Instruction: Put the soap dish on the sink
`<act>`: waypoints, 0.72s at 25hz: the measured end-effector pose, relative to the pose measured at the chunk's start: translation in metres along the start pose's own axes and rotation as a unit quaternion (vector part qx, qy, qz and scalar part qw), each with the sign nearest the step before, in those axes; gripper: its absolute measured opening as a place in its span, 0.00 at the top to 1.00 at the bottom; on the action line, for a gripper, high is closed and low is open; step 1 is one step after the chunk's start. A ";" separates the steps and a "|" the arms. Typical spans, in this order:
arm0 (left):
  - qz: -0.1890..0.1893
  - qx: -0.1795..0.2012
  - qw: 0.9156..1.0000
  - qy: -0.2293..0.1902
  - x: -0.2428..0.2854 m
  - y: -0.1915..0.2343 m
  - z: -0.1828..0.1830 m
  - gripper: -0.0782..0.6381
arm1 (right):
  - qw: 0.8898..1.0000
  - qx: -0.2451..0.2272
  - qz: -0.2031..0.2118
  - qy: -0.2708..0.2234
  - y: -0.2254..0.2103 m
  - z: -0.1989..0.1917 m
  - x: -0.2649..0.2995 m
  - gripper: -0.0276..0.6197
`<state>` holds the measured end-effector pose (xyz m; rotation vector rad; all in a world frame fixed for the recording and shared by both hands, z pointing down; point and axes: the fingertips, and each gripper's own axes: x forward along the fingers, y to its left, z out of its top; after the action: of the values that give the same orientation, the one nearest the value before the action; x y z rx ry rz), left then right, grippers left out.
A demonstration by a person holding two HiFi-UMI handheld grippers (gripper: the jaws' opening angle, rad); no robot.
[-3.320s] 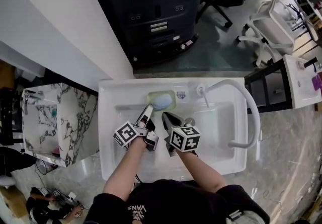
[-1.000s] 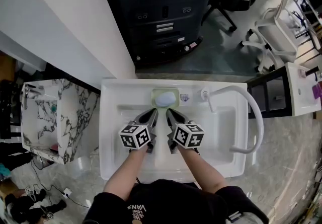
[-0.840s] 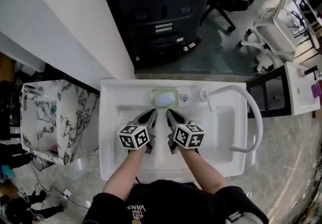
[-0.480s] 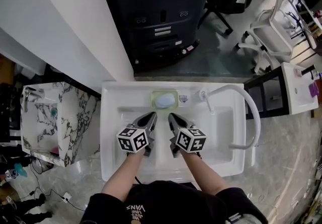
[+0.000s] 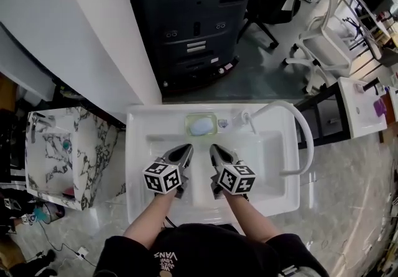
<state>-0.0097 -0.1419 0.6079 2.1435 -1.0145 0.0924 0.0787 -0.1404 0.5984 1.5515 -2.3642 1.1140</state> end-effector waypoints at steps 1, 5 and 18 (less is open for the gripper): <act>-0.004 0.003 1.000 0.000 -0.002 -0.002 0.002 0.82 | 1.000 0.001 -0.003 -0.005 0.002 0.002 -0.003 0.95; -0.020 0.017 1.000 0.001 -0.014 -0.014 0.006 0.82 | 1.000 -0.002 -0.008 -0.019 0.012 0.006 -0.015 0.95; -0.061 0.056 0.997 0.001 -0.060 -0.034 0.016 0.82 | 0.997 -0.013 -0.026 -0.066 0.045 0.011 -0.060 0.95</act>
<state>-0.0304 -0.1004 0.5547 2.3016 -0.8940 0.0954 0.0733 -0.0922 0.5405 1.7161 -2.3945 0.9967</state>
